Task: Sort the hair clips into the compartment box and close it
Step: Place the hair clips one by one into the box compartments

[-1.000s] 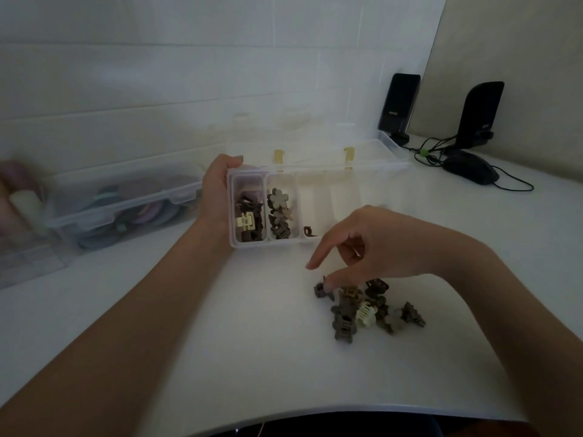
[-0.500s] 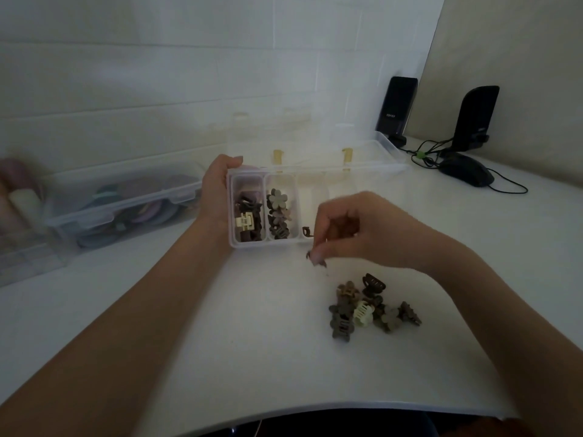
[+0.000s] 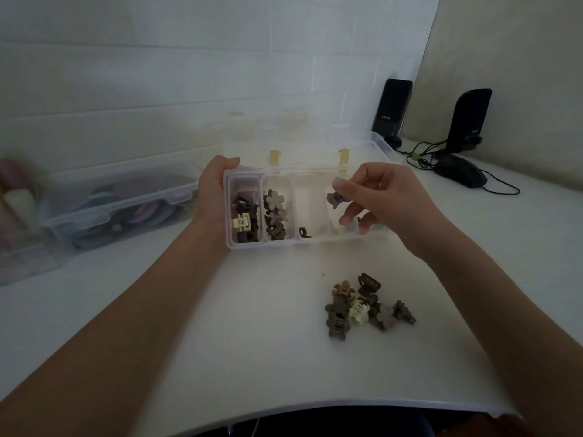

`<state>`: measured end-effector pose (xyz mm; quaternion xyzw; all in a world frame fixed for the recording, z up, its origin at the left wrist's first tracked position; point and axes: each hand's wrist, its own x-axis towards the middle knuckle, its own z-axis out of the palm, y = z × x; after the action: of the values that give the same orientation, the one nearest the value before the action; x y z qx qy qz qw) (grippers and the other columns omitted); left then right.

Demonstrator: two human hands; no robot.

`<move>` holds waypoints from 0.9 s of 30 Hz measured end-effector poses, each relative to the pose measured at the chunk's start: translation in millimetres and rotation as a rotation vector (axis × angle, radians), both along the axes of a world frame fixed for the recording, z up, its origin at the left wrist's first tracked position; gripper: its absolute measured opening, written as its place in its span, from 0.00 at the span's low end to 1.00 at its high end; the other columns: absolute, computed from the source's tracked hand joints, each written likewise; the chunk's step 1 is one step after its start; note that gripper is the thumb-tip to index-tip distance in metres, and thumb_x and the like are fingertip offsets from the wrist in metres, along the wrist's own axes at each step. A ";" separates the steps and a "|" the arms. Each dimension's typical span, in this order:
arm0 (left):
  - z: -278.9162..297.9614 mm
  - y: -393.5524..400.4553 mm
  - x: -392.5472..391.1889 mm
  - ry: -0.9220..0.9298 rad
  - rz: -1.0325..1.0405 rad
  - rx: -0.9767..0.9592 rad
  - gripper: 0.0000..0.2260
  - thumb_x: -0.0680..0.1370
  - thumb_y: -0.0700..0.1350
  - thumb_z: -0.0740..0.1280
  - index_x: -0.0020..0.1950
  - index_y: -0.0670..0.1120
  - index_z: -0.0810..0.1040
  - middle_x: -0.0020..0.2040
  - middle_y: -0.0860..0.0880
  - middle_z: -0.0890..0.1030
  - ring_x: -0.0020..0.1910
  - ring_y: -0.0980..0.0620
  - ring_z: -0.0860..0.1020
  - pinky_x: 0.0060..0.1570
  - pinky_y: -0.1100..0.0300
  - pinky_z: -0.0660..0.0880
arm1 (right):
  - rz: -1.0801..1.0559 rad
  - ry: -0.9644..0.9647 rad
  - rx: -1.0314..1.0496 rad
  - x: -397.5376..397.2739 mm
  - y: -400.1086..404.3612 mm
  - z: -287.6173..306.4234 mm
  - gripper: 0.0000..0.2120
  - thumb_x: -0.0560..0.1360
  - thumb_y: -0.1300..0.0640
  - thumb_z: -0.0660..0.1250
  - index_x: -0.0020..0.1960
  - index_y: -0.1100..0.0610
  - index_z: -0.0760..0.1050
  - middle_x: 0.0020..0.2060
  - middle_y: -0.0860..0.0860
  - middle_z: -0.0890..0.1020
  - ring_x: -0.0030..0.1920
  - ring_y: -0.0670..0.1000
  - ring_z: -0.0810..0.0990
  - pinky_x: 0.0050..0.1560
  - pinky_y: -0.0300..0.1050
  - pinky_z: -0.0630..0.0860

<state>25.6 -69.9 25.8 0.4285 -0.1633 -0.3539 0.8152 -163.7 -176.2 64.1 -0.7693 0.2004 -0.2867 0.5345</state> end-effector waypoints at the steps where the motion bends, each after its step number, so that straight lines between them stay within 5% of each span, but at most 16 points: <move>1: -0.1 -0.1 -0.1 0.001 -0.002 0.001 0.15 0.75 0.51 0.59 0.30 0.48 0.69 0.25 0.50 0.71 0.24 0.52 0.70 0.33 0.64 0.70 | -0.009 0.004 -0.003 0.2 -0.6 -0.5 0.11 0.73 0.56 0.71 0.40 0.64 0.76 0.34 0.52 0.85 0.29 0.49 0.82 0.24 0.39 0.75; 9: 0.6 -0.5 -0.5 0.024 -0.013 -0.026 0.20 0.75 0.50 0.59 0.23 0.48 0.72 0.25 0.51 0.71 0.24 0.52 0.71 0.32 0.64 0.71 | -0.004 -0.013 -0.015 1.6 -2.6 -1.8 0.11 0.72 0.56 0.72 0.37 0.62 0.74 0.37 0.55 0.85 0.27 0.49 0.77 0.25 0.39 0.74; 14: 1.2 0.7 -2.3 0.033 -0.023 -0.045 0.19 0.75 0.49 0.59 0.23 0.49 0.71 0.23 0.51 0.70 0.23 0.53 0.69 0.30 0.66 0.69 | -0.139 -0.101 -0.094 0.9 -8.0 -2.8 0.14 0.72 0.55 0.72 0.41 0.66 0.76 0.31 0.47 0.83 0.25 0.48 0.68 0.24 0.38 0.68; 19: 4.5 4.8 2.0 -0.001 -0.038 -0.101 0.07 0.62 0.47 0.63 0.30 0.47 0.67 0.25 0.51 0.67 0.24 0.53 0.66 0.29 0.67 0.68 | -0.237 -0.169 -0.190 -2.9 -13.9 1.8 0.11 0.74 0.56 0.70 0.37 0.61 0.75 0.32 0.49 0.84 0.23 0.40 0.70 0.27 0.30 0.66; 27: 5.7 11.1 11.6 -0.022 -0.077 -0.204 0.17 0.50 0.47 0.71 0.29 0.47 0.65 0.24 0.51 0.67 0.24 0.53 0.66 0.28 0.67 0.68 | -0.264 -0.183 -0.224 -4.4 -14.9 2.8 0.12 0.75 0.58 0.69 0.34 0.56 0.72 0.27 0.42 0.82 0.22 0.40 0.70 0.25 0.27 0.64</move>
<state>37.3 -58.7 31.5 0.3406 -0.2239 -0.3615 0.8386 -168.1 -191.1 66.8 -0.7618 0.2169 -0.4434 0.4195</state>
